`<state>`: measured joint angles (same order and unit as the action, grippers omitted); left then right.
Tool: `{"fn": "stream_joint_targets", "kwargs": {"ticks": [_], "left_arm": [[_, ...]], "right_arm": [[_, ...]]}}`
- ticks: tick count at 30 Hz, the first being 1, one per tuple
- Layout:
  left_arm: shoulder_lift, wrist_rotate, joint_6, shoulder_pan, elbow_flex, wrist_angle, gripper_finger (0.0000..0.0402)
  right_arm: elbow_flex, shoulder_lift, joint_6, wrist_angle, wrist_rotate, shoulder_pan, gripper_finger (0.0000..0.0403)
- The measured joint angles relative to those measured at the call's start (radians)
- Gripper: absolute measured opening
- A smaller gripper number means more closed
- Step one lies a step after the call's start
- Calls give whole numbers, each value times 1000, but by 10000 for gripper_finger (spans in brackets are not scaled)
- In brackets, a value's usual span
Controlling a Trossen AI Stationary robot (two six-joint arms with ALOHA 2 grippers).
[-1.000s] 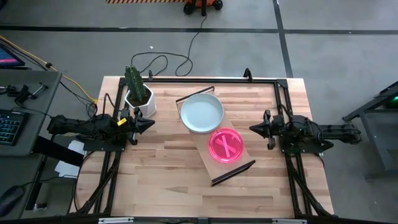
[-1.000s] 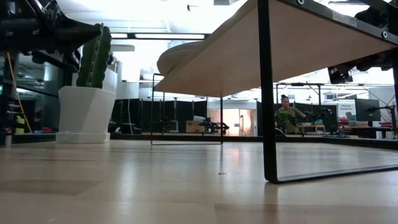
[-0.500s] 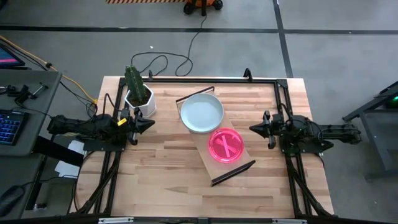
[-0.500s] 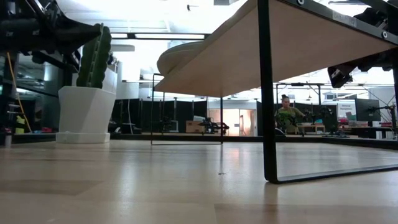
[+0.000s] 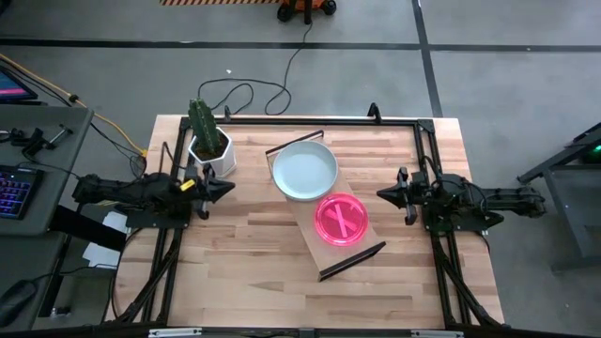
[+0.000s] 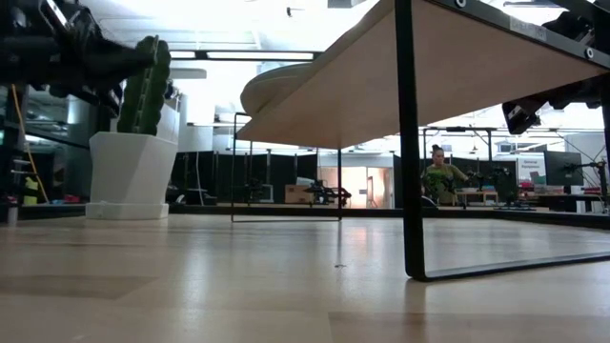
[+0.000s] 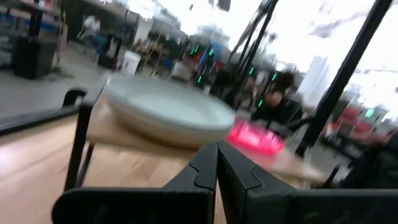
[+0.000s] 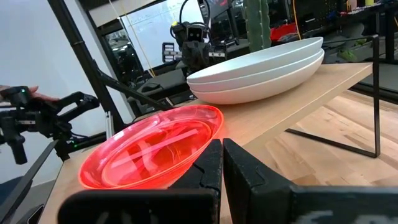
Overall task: Place and stack plates onto a shelf
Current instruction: Return to Home Position
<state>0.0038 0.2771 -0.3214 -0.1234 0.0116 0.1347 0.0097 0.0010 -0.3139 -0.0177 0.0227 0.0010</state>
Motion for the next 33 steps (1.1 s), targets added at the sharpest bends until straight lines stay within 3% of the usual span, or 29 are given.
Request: {"fn": "stream_joint_targets", "kwargs": {"ticks": [3, 33], "left_arm": [[0, 0, 0, 0, 0, -85, 1], [0, -9, 1, 0, 0, -86, 1]], "right_arm": [[0, 0, 0, 0, 0, 0, 0], [0, -1, 0, 0, 0, 40, 0]]}}
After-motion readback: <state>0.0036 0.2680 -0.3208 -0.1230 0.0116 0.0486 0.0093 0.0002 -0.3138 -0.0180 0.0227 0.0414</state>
